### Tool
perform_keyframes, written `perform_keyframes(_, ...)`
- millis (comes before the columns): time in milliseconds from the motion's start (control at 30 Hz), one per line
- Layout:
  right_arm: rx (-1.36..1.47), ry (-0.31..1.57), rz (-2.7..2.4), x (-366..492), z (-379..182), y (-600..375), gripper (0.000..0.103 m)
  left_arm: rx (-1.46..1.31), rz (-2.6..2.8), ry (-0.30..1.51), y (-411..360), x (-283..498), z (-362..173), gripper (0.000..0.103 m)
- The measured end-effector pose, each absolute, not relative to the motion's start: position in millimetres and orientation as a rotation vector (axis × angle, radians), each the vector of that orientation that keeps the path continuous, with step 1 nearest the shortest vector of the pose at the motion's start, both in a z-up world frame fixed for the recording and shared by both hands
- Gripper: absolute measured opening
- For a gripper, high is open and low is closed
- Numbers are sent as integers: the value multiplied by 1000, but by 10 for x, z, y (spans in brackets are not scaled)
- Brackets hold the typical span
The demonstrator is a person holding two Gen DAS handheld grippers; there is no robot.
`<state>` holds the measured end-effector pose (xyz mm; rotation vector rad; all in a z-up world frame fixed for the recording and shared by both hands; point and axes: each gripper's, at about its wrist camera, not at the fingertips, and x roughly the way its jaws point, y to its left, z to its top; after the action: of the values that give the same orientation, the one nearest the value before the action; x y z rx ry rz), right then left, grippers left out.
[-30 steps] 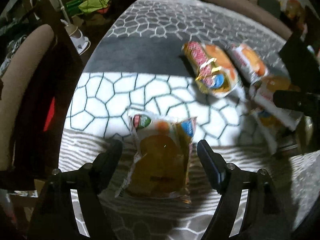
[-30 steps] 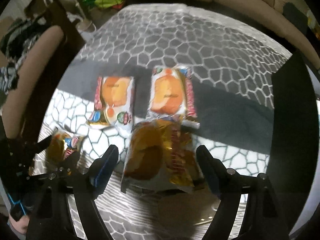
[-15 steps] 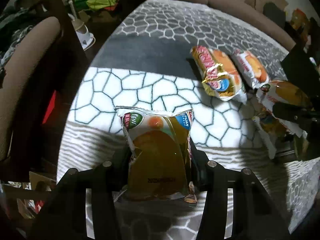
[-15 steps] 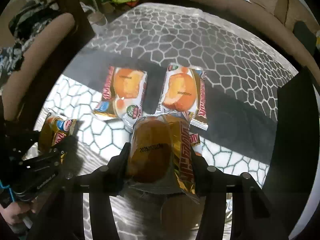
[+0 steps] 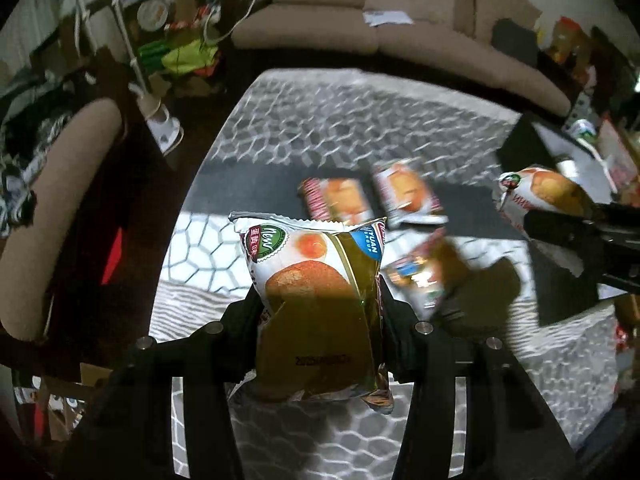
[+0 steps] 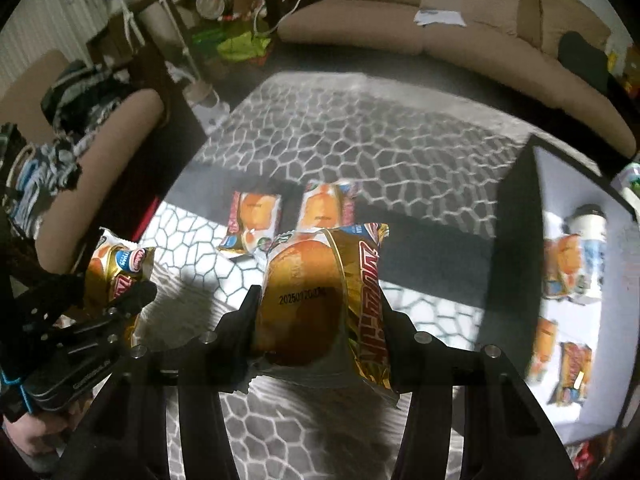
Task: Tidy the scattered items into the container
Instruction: 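Carry both held snack packets over the box with both tools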
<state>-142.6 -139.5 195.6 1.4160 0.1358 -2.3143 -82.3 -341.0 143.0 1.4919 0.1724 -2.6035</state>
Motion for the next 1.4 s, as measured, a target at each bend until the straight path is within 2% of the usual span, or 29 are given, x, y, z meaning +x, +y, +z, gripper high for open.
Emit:
perform_keyframes(367, 1357, 20, -2453, -1220, 2519, -153, 53, 1470, -2725, 85, -2268, -973, 1993, 47)
perform_keyframes(667, 1367, -69, -2548, -1109, 2659, 877, 53, 1496, -2822, 13, -1266, -1171, 2235, 47)
perform_keyframes(1033, 1413, -176, -2591, -1069, 2474, 1797, 53, 1552, -2855, -79, -348, -1377, 2218, 47)
perform_keyframes(1400, 1484, -241, -2573, -1299, 2050, 2194, 53, 1664, -2836, -154, 243, -1663, 1819, 47)
